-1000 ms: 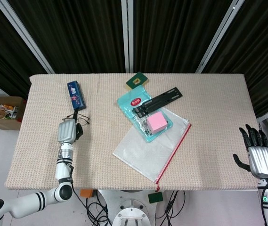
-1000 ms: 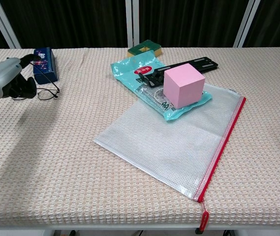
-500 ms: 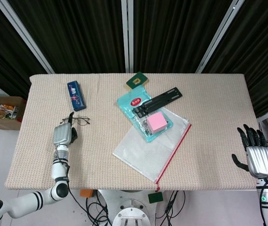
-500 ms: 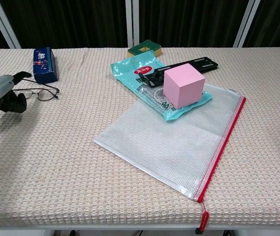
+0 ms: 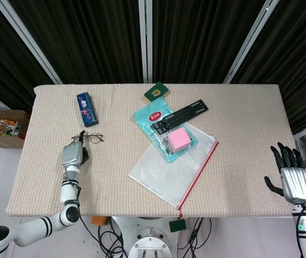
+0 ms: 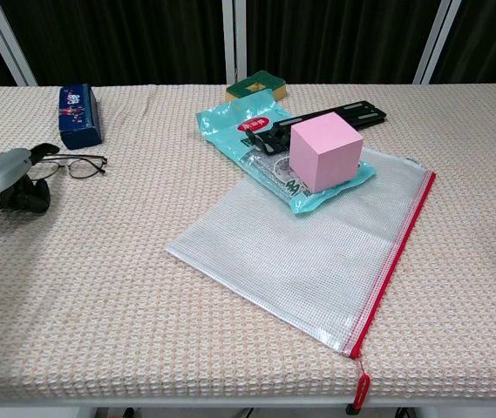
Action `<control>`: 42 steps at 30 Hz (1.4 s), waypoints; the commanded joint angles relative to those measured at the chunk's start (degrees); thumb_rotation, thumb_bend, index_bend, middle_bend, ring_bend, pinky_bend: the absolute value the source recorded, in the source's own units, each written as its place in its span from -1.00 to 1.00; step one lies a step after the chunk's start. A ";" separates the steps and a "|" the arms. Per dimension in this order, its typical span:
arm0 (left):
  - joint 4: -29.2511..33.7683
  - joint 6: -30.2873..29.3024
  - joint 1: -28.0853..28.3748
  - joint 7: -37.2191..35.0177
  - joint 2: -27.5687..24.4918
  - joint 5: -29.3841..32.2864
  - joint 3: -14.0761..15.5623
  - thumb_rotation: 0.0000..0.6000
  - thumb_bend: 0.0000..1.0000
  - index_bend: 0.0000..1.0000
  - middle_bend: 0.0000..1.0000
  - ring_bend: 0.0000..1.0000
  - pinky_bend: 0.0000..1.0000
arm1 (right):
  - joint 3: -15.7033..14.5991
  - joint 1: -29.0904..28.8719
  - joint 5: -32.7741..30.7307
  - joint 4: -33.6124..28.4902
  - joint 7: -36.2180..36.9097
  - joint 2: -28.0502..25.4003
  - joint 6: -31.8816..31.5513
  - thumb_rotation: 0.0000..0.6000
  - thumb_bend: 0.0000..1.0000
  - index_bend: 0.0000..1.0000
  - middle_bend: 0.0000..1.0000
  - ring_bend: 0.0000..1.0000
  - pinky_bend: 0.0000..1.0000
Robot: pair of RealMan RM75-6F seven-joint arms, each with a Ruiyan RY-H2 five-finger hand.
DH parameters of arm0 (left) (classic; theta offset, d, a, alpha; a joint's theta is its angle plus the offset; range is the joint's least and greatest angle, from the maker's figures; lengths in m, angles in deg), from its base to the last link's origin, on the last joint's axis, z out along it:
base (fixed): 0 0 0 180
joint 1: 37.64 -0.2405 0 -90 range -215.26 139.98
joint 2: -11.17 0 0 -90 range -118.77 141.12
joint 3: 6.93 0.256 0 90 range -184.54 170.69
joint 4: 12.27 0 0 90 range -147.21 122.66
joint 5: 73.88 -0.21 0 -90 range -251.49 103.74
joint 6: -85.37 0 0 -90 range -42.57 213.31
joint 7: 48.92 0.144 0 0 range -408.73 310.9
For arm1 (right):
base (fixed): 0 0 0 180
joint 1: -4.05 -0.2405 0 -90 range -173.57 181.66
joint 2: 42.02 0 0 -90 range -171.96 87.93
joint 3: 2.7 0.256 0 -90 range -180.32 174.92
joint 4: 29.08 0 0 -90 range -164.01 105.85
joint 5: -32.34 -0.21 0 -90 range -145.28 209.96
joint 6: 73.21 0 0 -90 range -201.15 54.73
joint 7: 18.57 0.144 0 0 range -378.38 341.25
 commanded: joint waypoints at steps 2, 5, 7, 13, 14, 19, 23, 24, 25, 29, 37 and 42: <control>-0.90 0.47 0.31 0.48 0.41 0.41 0.00 1.00 0.51 -1.00 1.00 0.98 0.98 | 0.03 0.06 -0.24 0.12 0.14 -0.01 0.03 1.00 -0.31 -1.00 -1.00 -1.00 -1.00; -1.45 0.70 0.46 0.80 0.64 0.69 -0.03 1.00 0.51 -1.00 1.00 0.98 0.98 | 0.04 0.09 -0.26 0.25 0.29 -0.01 -0.05 1.00 -0.31 -1.00 -1.00 -1.00 -1.00; -2.13 0.67 0.58 1.27 0.90 0.66 0.18 1.00 0.51 -1.00 1.00 0.98 0.98 | 0.02 0.11 -0.30 0.39 0.42 0.02 -0.03 1.00 -0.31 -1.00 -1.00 -1.00 -1.00; -3.07 0.56 0.68 1.66 1.32 0.44 0.34 1.00 0.51 -1.00 1.00 0.98 0.98 | -0.01 0.15 -0.41 0.58 0.64 0.00 0.02 1.00 -0.31 -1.00 -1.00 -1.00 -1.00; -3.06 0.42 0.64 1.67 1.32 0.32 0.34 1.00 0.51 -1.00 1.00 0.98 0.98 | 0.00 0.15 -0.44 0.59 0.67 -0.01 0.03 1.00 -0.31 -1.00 -1.00 -1.00 -1.00; -0.61 -2.79 -0.09 0.75 0.45 -2.65 0.70 1.00 0.51 -1.00 1.00 0.98 0.98 | 0.01 0.20 -0.35 0.60 0.75 -0.08 -0.14 1.00 -0.31 -1.00 -1.00 -1.00 -1.00; 3.17 -6.00 -1.46 1.79 -1.16 -5.55 2.60 1.00 0.51 -1.00 1.00 0.98 0.98 | 0.07 0.27 -0.35 0.58 0.89 -0.14 -0.33 1.00 -0.30 -1.00 -1.00 -1.00 -1.00; 4.24 -6.27 -1.85 2.31 -1.63 -5.70 3.10 1.00 0.51 -1.00 1.00 0.98 0.98 | 0.06 0.28 -0.34 0.62 0.94 -0.12 -0.34 1.00 -0.30 -1.00 -1.00 -1.00 -1.00; 4.84 -6.26 -2.06 2.64 -1.92 -5.65 3.37 1.00 0.51 -1.00 1.00 0.98 0.98 | 0.04 0.27 -0.33 0.68 0.98 -0.08 -0.30 1.00 -0.30 -1.00 -1.00 -1.00 -1.00; 5.34 -6.36 -2.43 3.58 -1.94 -5.75 4.05 1.00 0.51 -1.00 1.00 0.98 0.98 | -0.15 0.22 -0.18 0.84 1.07 0.11 -0.09 1.00 -0.31 -1.00 -1.00 -1.00 -1.00; 5.60 -6.44 -2.88 4.64 -1.35 -6.83 5.33 1.00 0.51 -1.00 1.00 0.98 0.98 | -0.01 0.30 -0.07 0.54 1.00 -0.21 -0.45 1.00 -0.30 -1.00 -1.00 -1.00 -1.00; 5.61 -5.99 -2.80 5.51 -1.22 -6.68 5.33 1.00 0.51 -1.00 1.00 0.98 0.98 | -0.11 0.13 -0.25 0.63 0.81 0.00 0.07 1.00 -0.30 -1.00 -1.00 -1.00 -1.00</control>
